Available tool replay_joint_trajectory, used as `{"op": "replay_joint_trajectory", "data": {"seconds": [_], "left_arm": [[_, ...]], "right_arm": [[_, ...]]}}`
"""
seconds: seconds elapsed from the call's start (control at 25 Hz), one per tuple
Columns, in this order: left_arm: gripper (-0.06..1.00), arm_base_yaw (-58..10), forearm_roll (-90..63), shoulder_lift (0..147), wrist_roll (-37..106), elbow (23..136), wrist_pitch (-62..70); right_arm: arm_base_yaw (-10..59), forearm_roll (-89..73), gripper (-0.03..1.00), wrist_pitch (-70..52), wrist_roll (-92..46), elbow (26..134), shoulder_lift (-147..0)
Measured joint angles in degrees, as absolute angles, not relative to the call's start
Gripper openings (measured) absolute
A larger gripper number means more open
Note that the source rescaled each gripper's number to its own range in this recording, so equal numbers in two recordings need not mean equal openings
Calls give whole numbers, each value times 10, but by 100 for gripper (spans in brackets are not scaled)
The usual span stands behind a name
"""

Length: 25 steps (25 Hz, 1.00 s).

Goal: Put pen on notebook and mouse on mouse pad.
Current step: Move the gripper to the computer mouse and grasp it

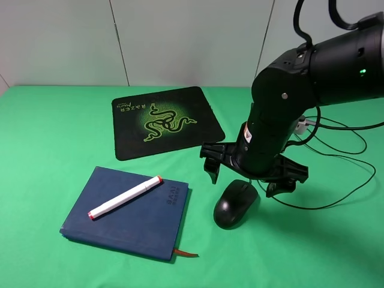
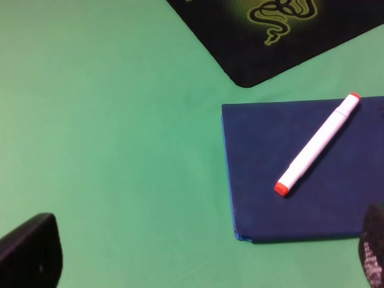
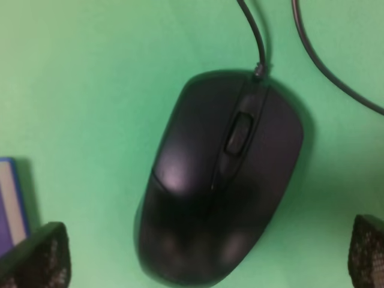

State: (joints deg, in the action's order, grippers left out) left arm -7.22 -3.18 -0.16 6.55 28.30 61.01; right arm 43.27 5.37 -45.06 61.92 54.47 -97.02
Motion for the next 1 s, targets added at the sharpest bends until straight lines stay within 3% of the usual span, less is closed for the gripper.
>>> {"op": "replay_joint_trajectory", "data": {"seconds": [0.36,1.0], "left_arm": [[100,-72,-32,-2,66,283,610],[100,-72,-32,-2,66,283,610]], "right_arm": [[395,59,100,-444,619,545,-996],[395,25,100,-400,602,545,-1085]]}}
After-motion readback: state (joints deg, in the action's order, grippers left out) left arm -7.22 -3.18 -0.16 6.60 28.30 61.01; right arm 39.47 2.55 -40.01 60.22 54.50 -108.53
